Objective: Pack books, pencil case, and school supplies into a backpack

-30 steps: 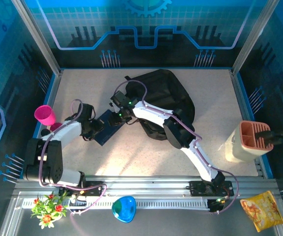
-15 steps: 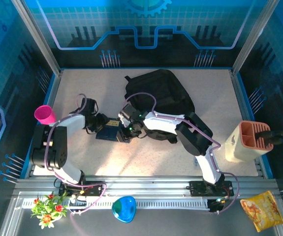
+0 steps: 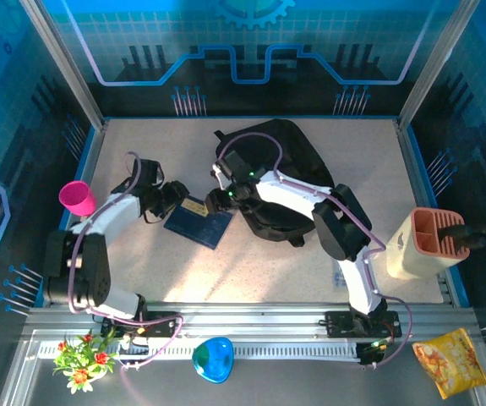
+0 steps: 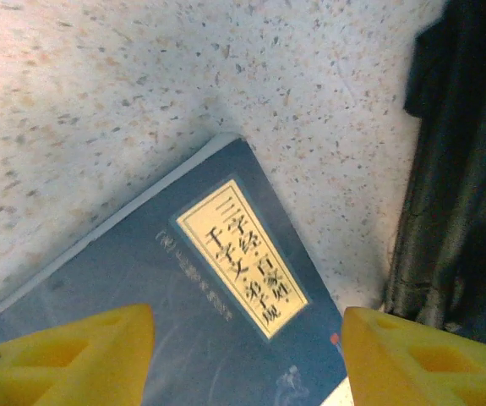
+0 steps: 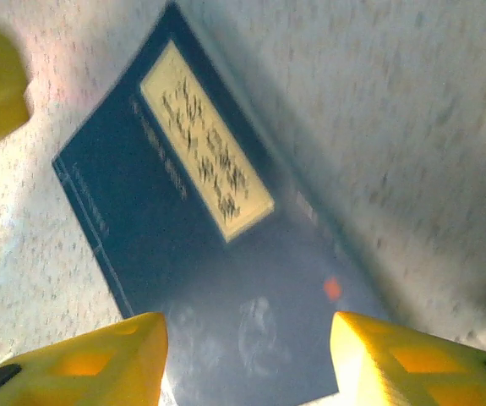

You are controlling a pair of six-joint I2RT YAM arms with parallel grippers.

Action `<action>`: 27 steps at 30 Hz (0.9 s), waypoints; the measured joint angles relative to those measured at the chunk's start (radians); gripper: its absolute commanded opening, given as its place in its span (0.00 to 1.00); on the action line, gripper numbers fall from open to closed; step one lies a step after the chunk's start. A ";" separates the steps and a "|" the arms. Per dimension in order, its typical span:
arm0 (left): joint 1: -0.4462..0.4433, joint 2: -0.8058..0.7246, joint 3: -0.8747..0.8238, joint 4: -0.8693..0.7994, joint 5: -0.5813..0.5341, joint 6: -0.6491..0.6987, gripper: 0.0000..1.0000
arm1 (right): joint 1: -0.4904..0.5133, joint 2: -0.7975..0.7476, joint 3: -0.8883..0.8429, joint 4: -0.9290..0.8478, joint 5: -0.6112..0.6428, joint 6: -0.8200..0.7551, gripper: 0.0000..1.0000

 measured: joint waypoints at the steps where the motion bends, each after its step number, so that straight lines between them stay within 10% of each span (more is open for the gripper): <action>1: 0.000 -0.029 -0.014 -0.009 -0.006 -0.002 0.63 | 0.001 0.021 0.040 -0.012 0.014 -0.017 0.57; 11: 0.002 -0.254 -0.271 -0.097 -0.027 -0.083 0.64 | 0.008 0.233 0.284 -0.171 0.092 -0.140 0.55; 27: 0.002 -0.177 -0.332 0.029 0.059 -0.154 0.45 | 0.042 0.153 0.108 -0.179 0.053 -0.126 0.33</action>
